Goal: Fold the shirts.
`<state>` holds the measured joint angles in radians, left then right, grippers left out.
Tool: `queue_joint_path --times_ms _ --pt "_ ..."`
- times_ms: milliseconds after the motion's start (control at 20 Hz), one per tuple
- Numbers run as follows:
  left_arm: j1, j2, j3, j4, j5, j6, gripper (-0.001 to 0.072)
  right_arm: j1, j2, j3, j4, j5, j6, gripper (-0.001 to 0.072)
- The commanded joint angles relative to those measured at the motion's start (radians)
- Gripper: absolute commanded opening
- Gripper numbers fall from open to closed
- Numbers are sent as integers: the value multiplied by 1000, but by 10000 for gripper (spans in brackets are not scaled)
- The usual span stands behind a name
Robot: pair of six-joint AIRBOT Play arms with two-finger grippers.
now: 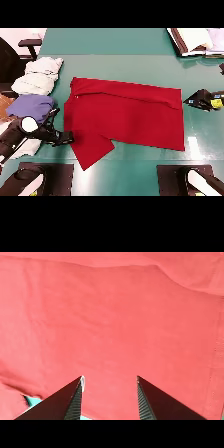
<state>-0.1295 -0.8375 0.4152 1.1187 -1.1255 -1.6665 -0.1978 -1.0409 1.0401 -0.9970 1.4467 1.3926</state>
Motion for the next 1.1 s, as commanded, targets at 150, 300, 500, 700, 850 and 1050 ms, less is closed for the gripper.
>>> queue_joint_path --times_ms 150,300,500,700,850,1050 --pt "-1 3 -31 -104 119 5 21 -8 2 -1 -26 22 -18 388" --pt "-1 4 -6 -116 67 62 25 -88 3 -29 -149 93 -24 388" --pt "-1 3 23 -117 43 104 25 -251 2 -261 -313 127 -23 603" --pt "-1 3 29 -117 52 111 25 -332 2 -478 -273 58 -23 501" --pt "-1 3 29 -117 61 114 25 -330 2 -551 -195 -7 -23 486" --pt "-1 3 29 -116 63 114 25 -244 2 -568 -181 -53 -23 426"
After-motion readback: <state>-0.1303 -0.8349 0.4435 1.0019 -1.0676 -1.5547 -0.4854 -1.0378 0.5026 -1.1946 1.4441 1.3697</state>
